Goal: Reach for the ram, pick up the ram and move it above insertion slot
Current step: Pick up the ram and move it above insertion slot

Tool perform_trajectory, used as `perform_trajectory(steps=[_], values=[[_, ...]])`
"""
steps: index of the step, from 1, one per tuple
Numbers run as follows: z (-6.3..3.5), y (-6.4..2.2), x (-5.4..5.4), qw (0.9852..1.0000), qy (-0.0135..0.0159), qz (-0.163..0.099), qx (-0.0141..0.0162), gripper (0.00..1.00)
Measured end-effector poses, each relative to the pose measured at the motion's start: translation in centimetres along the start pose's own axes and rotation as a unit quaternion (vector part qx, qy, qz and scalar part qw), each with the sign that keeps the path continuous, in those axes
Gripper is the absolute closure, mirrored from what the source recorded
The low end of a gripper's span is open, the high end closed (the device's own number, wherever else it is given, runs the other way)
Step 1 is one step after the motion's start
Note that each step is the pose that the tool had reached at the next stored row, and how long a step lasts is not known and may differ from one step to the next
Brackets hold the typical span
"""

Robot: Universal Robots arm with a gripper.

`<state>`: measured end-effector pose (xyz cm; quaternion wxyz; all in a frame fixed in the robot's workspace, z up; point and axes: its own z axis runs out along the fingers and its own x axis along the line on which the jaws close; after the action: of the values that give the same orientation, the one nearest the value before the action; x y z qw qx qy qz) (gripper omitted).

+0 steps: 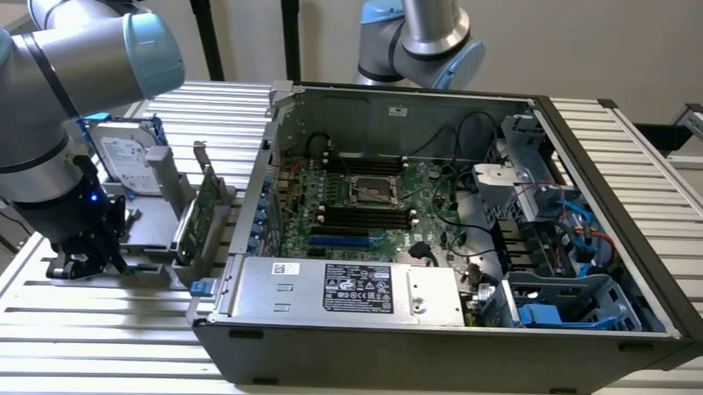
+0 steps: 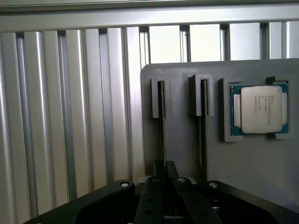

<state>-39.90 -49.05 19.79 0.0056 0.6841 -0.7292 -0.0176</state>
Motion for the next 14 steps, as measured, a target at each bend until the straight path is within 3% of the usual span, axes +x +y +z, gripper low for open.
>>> perform_trajectory(steps=[10,14], values=[[-0.04,0.00,0.00,1.0000,-0.0002,0.001,0.0002,0.87],[-0.55,0.02,0.00,1.0000,-0.0001,0.001,0.0000,0.87]])
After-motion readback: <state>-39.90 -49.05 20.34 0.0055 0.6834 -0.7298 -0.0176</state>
